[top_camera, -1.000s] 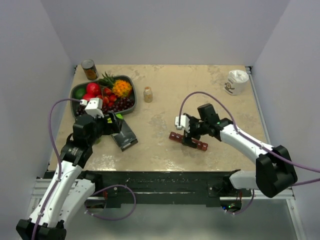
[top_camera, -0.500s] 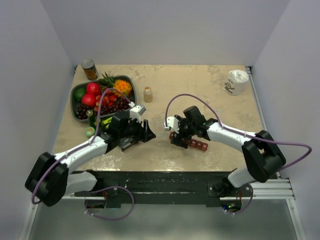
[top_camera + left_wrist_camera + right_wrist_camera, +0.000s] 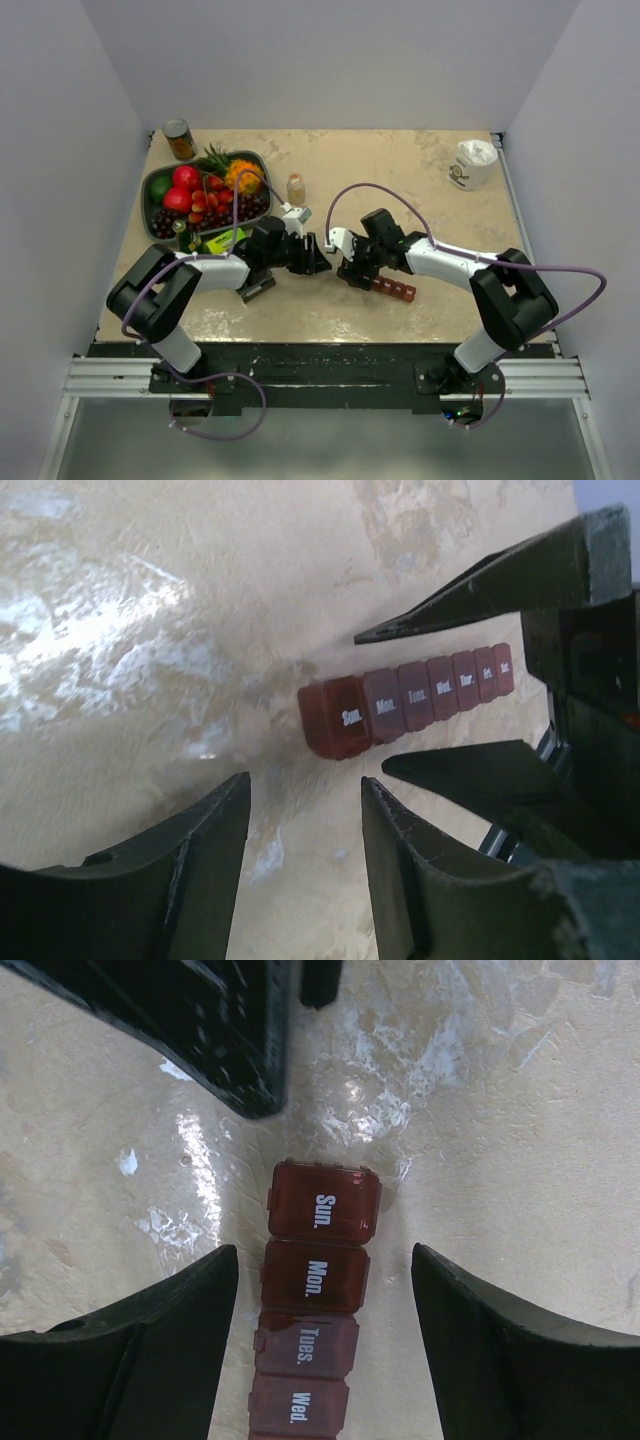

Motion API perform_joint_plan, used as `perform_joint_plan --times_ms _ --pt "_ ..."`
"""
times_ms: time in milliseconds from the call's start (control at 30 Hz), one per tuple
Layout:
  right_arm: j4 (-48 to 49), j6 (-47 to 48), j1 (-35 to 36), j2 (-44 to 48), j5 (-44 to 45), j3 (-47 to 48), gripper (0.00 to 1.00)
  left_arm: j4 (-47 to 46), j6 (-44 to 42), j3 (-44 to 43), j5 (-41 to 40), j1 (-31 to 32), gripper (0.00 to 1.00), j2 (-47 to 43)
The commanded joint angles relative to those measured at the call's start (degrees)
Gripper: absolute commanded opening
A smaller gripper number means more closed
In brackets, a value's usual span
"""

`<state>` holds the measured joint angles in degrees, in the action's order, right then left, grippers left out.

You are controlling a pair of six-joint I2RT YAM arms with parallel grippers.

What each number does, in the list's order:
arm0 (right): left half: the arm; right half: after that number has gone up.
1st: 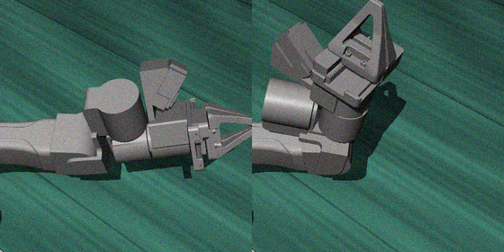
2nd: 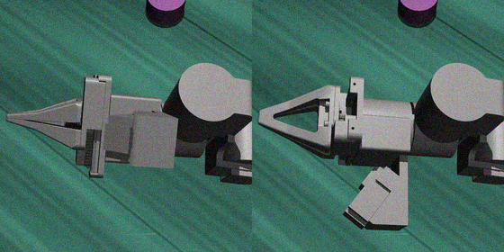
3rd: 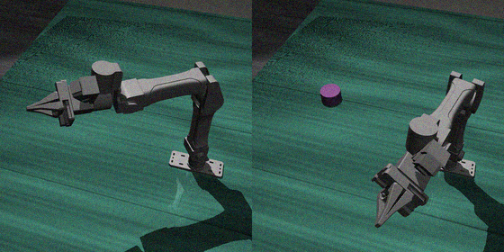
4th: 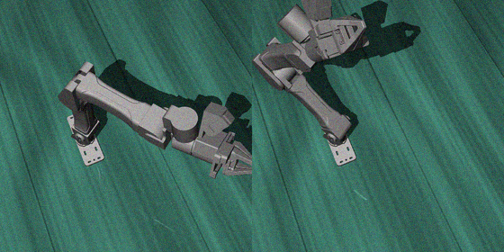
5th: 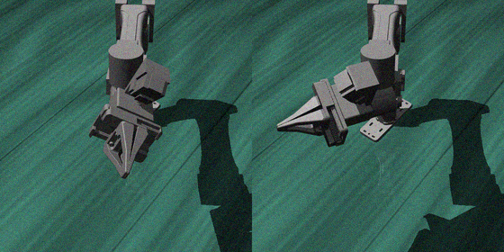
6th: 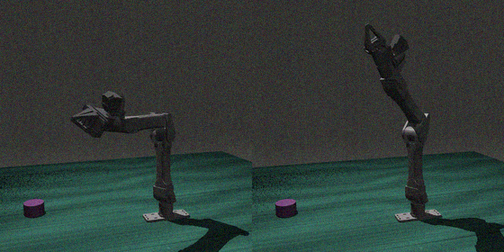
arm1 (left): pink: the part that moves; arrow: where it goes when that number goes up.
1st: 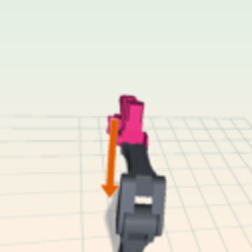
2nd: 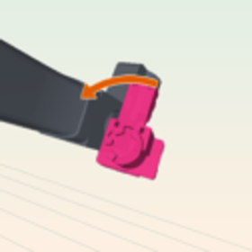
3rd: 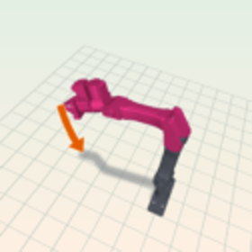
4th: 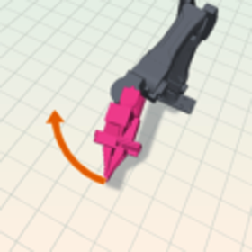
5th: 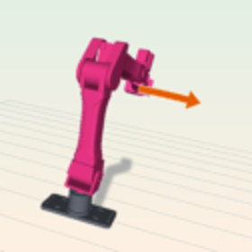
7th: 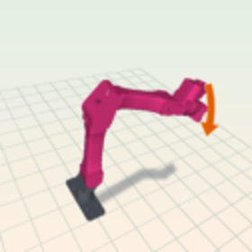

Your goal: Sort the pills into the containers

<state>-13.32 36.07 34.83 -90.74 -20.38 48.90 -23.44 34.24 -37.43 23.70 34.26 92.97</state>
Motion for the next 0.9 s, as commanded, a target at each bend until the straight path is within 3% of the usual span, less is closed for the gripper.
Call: perform_joint_plan --times_ms 0,533,867 --pt "-0.3 -1.1 0.0 0.0 0.6 2.4 0.72 -8.2 2.8 -3.6 2.4 1.0 0.53 4.1" --pt "-2.1 -0.9 0.0 -1.7 1.5 3.3 0.6 -9.3 4.7 -6.8 2.8 3.3 0.53 12.1" --pt "-3.1 -0.9 -0.1 -2.0 0.2 4.1 0.36 -3.0 2.3 -9.0 -0.7 4.1 0.48 13.7"
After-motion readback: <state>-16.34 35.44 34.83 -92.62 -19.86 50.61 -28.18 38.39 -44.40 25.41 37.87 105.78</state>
